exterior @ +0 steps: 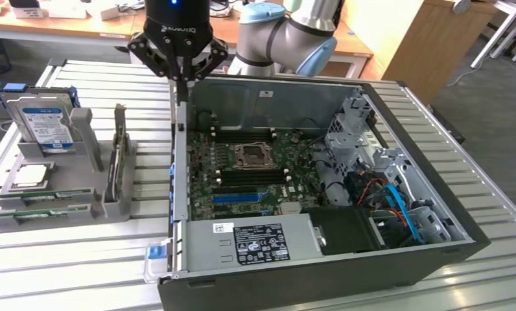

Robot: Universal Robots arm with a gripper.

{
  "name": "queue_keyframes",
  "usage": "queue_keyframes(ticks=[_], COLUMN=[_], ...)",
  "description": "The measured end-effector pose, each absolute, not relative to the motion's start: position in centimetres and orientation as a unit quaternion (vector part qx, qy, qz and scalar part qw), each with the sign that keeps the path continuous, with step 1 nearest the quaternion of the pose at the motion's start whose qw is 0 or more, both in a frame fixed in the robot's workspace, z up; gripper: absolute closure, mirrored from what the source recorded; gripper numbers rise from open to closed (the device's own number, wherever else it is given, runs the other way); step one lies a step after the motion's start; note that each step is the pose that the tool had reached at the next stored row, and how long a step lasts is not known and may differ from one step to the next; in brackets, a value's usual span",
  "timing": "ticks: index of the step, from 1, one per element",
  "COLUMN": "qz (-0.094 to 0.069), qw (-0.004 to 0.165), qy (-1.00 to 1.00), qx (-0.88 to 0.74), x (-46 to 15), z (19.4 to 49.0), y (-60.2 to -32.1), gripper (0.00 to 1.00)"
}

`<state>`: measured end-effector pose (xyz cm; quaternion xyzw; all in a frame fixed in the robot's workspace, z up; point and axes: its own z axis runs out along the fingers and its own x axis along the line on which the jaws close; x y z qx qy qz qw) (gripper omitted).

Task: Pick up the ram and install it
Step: 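Reach for the ram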

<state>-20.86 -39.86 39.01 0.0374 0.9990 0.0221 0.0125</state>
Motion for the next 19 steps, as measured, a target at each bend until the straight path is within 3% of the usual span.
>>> queue_keyframes(ticks=[19], qz=[0.022], qw=[0.012], qy=[0.999], qx=[0.037], x=[-25.4], z=[38.9], y=[-39.8], gripper=[0.89])
